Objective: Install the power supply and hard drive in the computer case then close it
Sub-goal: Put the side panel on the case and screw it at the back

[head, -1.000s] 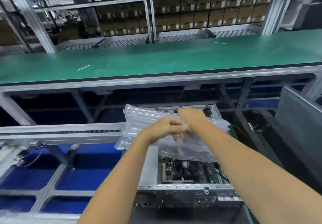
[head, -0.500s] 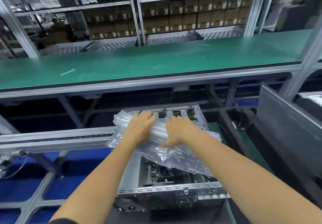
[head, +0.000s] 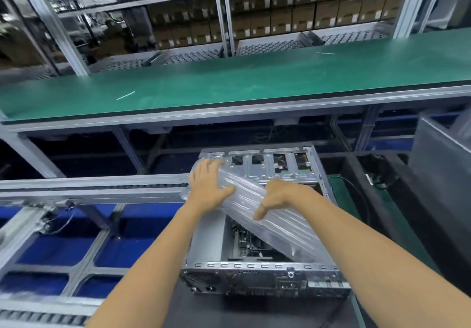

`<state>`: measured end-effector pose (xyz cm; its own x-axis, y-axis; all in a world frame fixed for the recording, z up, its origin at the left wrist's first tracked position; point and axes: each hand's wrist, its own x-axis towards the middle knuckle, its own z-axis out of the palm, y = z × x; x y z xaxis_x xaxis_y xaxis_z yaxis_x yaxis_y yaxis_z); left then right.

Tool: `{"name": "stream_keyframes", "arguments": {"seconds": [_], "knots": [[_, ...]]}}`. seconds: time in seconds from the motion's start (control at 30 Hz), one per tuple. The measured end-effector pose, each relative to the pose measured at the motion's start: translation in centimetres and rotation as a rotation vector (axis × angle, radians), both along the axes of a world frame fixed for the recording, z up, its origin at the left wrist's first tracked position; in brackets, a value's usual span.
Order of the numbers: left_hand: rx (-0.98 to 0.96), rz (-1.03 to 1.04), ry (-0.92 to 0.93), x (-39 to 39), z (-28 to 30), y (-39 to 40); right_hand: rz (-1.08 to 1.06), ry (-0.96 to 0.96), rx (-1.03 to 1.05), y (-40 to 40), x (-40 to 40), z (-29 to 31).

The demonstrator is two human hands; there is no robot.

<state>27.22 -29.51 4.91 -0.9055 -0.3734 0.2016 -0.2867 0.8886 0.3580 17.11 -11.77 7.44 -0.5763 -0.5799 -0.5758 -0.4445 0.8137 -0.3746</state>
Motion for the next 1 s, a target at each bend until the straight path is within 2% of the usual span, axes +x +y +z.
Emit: {"name": "stream_keyframes", "arguments": {"seconds": [0.13, 0.27, 0.47, 0.57, 0.7, 0.8, 0.9, 1.0], "knots": [[-0.014, -0.068, -0.064, -0.3, -1.8, 0.7, 0.011, -0.106, 0.264, -0.6, -0.3, 0.2], [0.002, -0.113, -0.063, -0.5, -1.5, 0.7, 0.138, 0.039, 0.445, -1.8, 0.3, -0.7], [-0.327, -0.142, -0.13, 0.6, -1.9, 2.0, 0.205, 0.178, 0.597, -2.3, 1.1, -2.4], [-0.53, -0.135, -0.221, 0.6, -1.6, 3.3, 0.223, 0.16, 0.62, -2.3, 1.3, -2.3], [-0.595, -0.128, -0.335, 0.2, -0.9, 4.8, 0.245, 0.159, 0.621, -2.5, 1.1, -2.2], [-0.679, -0.192, -0.522, 0.5, -1.7, 5.9, 0.275, 0.143, 0.57, -2.6, 1.1, -2.0], [-0.673, -0.251, -0.663, 0.1, -1.9, 5.8, 0.265, 0.131, 0.487, -2.5, 0.9, -2.2], [-0.599, -0.227, -0.711, -1.0, -1.2, 6.1, 0.233, 0.081, 0.339, -1.5, 0.3, -2.8]]}}
